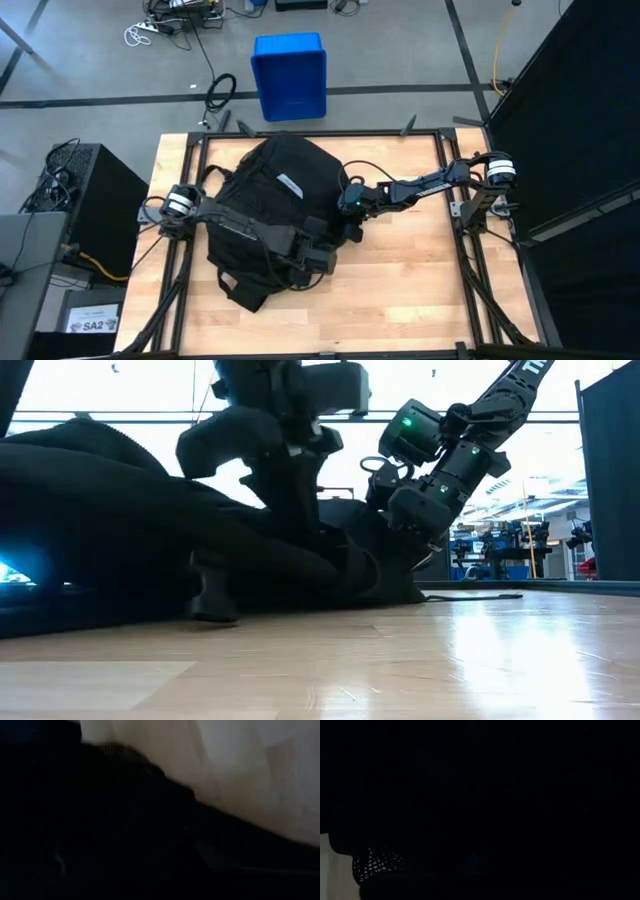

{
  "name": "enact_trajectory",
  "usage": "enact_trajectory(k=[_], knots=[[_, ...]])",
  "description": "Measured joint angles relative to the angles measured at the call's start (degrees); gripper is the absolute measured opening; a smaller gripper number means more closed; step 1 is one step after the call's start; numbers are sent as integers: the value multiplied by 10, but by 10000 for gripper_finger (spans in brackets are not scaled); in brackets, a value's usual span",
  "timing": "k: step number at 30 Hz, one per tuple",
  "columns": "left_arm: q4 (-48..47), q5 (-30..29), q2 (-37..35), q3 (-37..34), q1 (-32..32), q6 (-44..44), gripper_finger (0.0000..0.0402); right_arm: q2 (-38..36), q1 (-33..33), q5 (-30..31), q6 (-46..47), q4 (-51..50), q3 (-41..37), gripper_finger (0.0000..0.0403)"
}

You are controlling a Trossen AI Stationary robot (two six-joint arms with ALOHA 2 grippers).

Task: Unpack backpack
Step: Close the black backpack

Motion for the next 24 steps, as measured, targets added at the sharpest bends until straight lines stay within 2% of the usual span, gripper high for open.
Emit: enact_trajectory(k=[9, 18, 24], knots=[[-34, -9, -9, 2, -38, -50, 0, 0, -2, 2, 0, -4, 0, 0], [-71, -13, -29, 3, -81, -103, 0, -1, -7, 108, -31, -37, 0, 0], [-66, -40, -59, 3, -103, -120, 0, -21, -18, 87, -61, -51, -1, 0]])
